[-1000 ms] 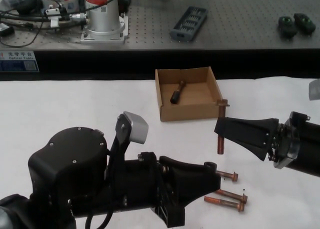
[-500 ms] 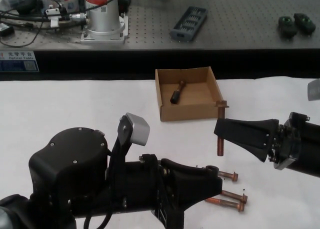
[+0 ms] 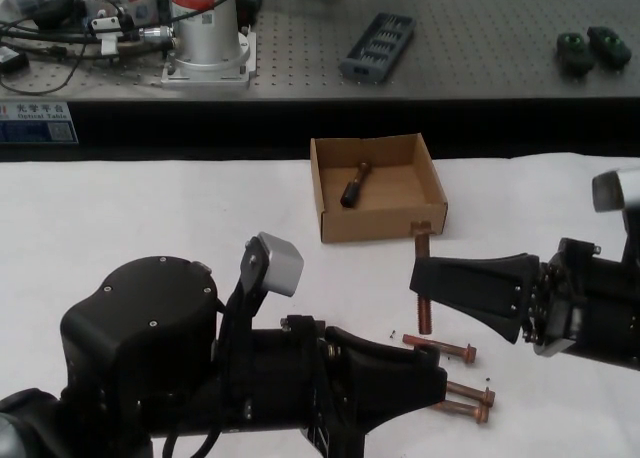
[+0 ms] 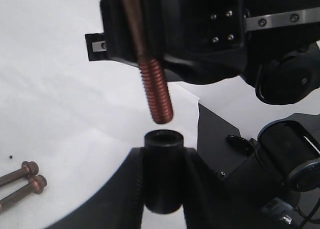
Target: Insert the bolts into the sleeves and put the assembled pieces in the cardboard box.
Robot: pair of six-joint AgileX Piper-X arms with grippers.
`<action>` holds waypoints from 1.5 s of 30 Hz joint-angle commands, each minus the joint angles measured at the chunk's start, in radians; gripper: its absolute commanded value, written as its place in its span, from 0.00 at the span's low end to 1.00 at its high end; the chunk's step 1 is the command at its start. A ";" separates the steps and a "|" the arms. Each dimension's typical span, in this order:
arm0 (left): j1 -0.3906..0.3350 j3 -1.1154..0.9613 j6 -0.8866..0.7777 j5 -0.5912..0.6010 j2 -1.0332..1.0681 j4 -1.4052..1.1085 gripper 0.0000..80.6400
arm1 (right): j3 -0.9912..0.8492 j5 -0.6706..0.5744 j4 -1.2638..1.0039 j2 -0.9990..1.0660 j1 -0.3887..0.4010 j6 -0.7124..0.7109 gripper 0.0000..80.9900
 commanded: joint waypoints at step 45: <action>-0.004 -0.010 -0.077 -0.144 0.000 -0.074 0.14 | -0.003 -0.015 0.022 -0.013 0.001 -0.014 0.05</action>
